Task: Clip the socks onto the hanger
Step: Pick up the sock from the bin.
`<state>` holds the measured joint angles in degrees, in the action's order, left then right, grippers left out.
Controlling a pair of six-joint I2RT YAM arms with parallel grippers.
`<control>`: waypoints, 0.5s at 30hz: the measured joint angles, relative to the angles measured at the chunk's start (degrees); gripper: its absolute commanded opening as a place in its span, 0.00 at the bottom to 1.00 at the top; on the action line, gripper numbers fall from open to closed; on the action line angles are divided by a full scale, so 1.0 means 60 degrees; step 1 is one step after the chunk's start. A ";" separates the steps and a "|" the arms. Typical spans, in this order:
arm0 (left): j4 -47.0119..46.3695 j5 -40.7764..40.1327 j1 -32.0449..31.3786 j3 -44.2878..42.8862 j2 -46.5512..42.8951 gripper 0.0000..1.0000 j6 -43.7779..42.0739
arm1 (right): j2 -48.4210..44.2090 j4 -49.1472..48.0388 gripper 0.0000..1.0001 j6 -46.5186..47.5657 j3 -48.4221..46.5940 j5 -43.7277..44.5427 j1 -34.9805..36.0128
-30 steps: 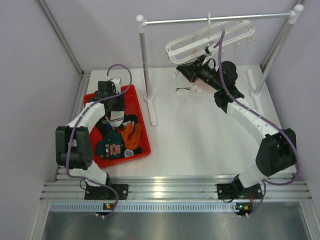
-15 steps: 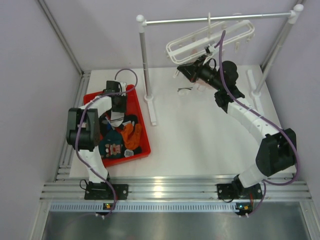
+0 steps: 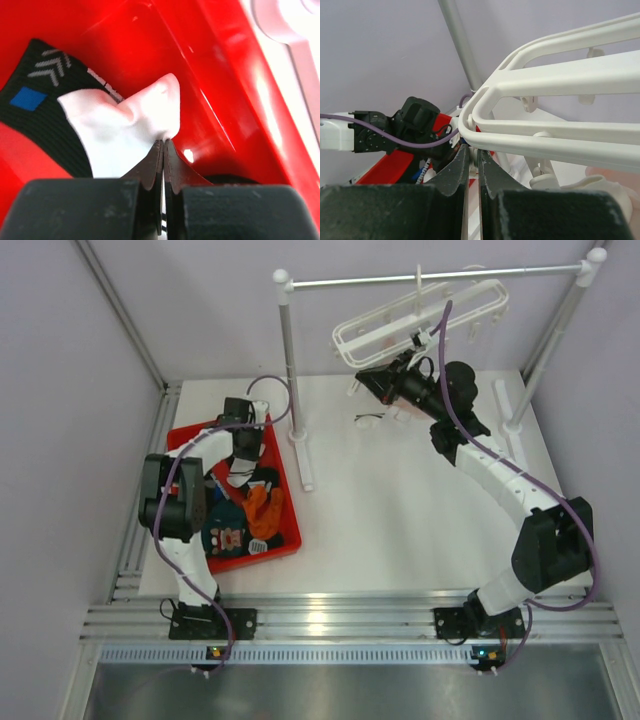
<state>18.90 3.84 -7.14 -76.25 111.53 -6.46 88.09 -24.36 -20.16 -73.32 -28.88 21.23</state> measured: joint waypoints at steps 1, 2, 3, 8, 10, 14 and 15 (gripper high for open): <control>0.0000 -0.0004 -0.0029 0.0051 -0.0080 0.00 -0.0051 | 0.0000 0.0000 0.00 0.0000 0.0000 -0.0011 0.0000; 0.0000 0.0000 -0.0044 0.0131 -0.0208 0.00 -0.0106 | 0.0000 0.0000 0.00 0.0000 0.0000 -0.0022 0.0000; 0.0011 0.0011 -0.0047 0.0182 -0.0328 0.00 -0.0135 | 0.0000 0.0000 0.00 0.0000 0.0000 -0.0025 0.0000; 0.0000 0.0295 0.0106 0.0244 -0.1111 0.00 -0.0164 | 0.0000 0.0000 0.00 -0.0004 0.0000 -0.0055 -0.0004; 0.0000 0.0510 0.0215 0.0244 -0.1410 0.00 -0.0160 | 0.0000 0.0000 0.00 -0.0004 0.0000 -0.0058 -0.0004; 0.0011 0.1228 0.0514 0.0222 -0.1708 0.00 -0.0007 | 0.0000 0.0000 0.00 -0.0004 0.0000 -0.0066 -0.0004; 0.0011 0.1461 0.0597 0.0200 -0.1716 0.00 0.0058 | 0.0000 0.0000 0.00 0.0000 0.0000 -0.0066 -0.0004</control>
<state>18.96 12.60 -3.55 -75.05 101.23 -6.11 88.09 -24.36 -20.16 -73.32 -29.28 21.21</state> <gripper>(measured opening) 0.012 0.044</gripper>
